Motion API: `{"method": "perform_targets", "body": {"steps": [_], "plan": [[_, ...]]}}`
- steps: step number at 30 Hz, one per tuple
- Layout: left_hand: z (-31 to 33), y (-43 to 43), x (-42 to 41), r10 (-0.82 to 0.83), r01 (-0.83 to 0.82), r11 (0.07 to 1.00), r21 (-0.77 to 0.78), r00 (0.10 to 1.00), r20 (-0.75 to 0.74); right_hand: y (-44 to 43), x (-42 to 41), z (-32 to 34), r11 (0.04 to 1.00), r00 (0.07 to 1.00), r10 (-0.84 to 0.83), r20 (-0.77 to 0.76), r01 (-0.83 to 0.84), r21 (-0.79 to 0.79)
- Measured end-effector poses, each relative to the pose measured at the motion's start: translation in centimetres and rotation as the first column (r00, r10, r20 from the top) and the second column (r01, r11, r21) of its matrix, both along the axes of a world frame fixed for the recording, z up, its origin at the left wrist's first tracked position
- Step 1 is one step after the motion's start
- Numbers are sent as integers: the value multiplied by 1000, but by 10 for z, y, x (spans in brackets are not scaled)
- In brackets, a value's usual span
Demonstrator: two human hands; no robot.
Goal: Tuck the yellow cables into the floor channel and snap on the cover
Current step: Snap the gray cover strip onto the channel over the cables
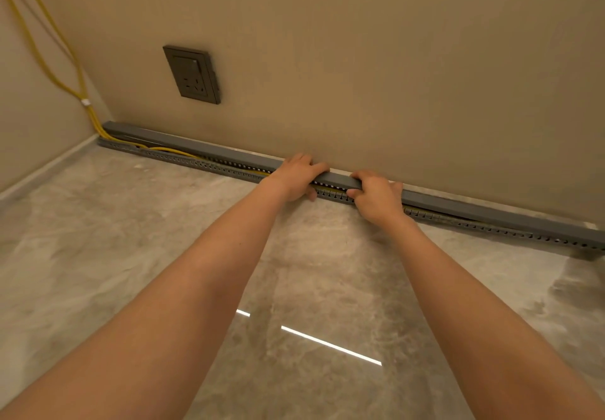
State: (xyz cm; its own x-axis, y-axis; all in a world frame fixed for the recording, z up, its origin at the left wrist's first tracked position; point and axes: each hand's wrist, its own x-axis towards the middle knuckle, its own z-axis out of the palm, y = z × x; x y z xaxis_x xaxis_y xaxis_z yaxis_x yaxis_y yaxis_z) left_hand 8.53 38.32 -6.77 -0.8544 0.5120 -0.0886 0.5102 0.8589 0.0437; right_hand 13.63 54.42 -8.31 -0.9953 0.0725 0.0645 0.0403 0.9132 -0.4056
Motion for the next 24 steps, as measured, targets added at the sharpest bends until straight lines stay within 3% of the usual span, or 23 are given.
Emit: {"method": "perform_targets", "body": {"steps": [10,24], "plan": [[7,4,1,-35,31,999,-43,995,-94,7,6,5,1000,999,-24,-31,24,13],[9,0,2,-56,56,997,-56,998,-5,6,11,-1,1000,999,-21,-44,21,2]]}}
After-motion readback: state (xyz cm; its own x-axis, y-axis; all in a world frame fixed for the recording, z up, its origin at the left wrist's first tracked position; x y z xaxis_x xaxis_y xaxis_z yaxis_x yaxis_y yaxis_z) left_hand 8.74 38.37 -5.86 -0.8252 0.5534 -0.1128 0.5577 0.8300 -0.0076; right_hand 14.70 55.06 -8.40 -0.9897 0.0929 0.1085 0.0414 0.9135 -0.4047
